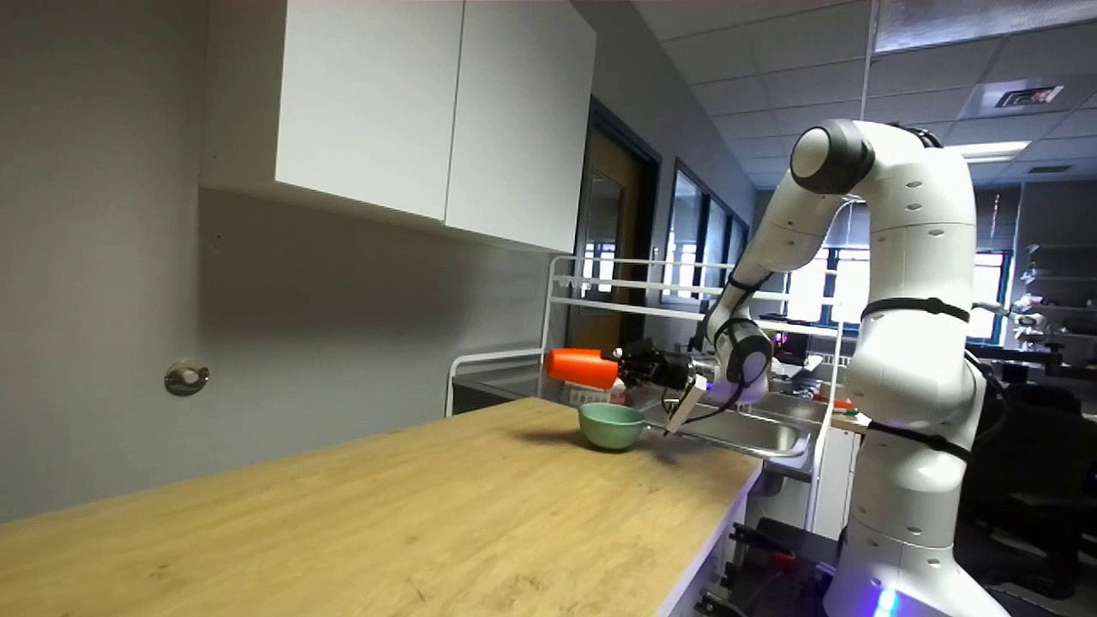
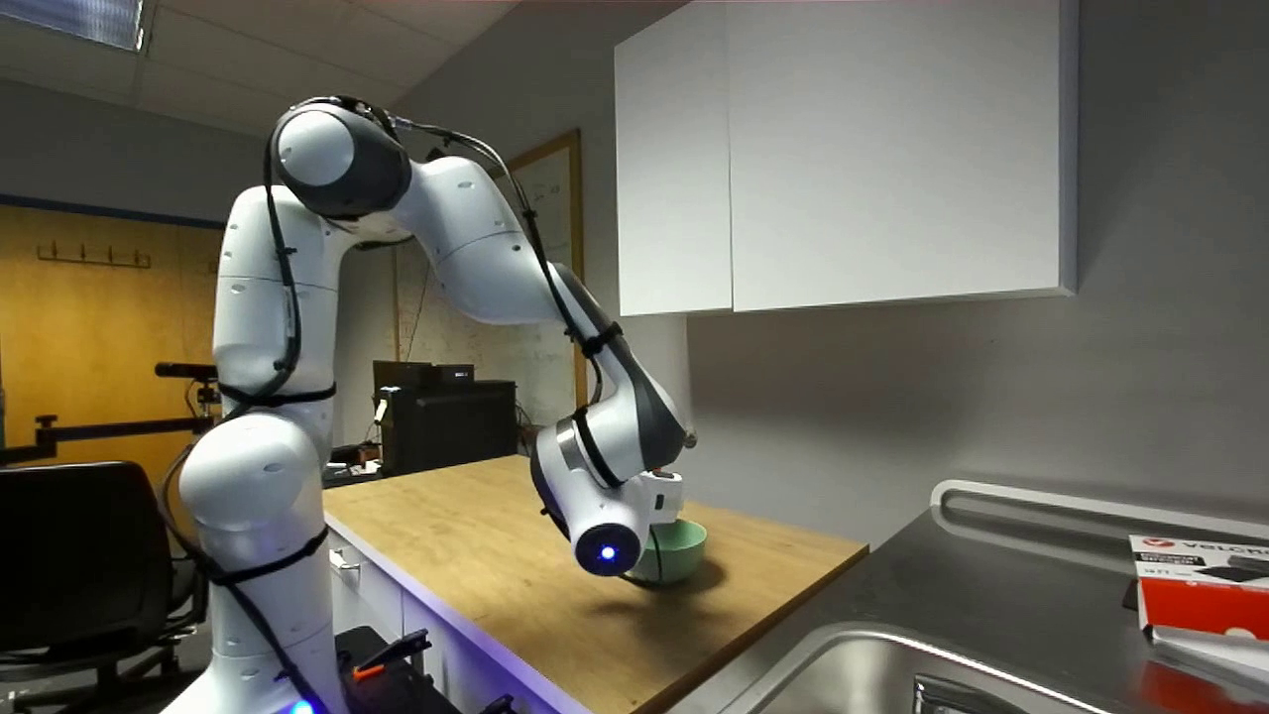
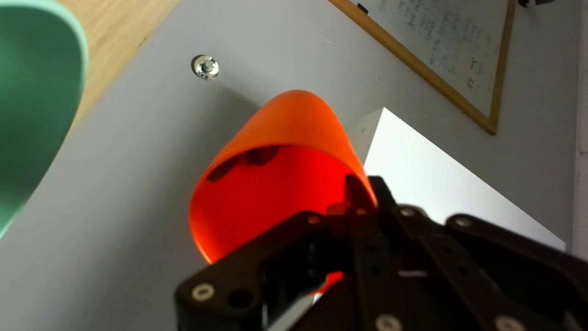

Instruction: Pour the contents from the orange cup into the green bowl

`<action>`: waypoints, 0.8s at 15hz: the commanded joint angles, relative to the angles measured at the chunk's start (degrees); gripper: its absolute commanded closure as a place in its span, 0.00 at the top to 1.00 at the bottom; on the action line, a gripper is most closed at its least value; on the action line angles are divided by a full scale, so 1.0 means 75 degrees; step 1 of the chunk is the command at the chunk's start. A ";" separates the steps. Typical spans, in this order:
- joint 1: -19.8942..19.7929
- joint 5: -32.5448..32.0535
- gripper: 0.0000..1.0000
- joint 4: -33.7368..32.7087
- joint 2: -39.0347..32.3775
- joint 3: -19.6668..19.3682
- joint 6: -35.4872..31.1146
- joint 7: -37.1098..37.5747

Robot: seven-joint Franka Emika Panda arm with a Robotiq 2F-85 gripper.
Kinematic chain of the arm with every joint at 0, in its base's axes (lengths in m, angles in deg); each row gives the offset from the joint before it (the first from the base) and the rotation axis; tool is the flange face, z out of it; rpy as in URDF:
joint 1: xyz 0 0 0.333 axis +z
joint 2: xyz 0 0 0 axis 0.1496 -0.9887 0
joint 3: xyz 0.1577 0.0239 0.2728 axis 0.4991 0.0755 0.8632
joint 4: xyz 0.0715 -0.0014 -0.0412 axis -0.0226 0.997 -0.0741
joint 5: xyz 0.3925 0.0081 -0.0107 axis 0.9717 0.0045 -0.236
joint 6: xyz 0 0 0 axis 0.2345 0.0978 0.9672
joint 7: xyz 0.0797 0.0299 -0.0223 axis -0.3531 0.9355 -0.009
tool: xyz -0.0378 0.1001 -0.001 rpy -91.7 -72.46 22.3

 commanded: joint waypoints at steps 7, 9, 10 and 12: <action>0.0015 0.0263 0.02 -0.0728 -0.1161 0.0079 0.2151 -0.0357; 0.0017 0.0250 0.02 -0.0836 -0.1303 0.0067 0.2353 -0.0347; 0.0015 0.0253 0.02 -0.0890 -0.1377 0.0061 0.2440 -0.0348; 0.0015 0.0246 0.01 -0.0985 -0.1504 0.0056 0.2575 -0.0342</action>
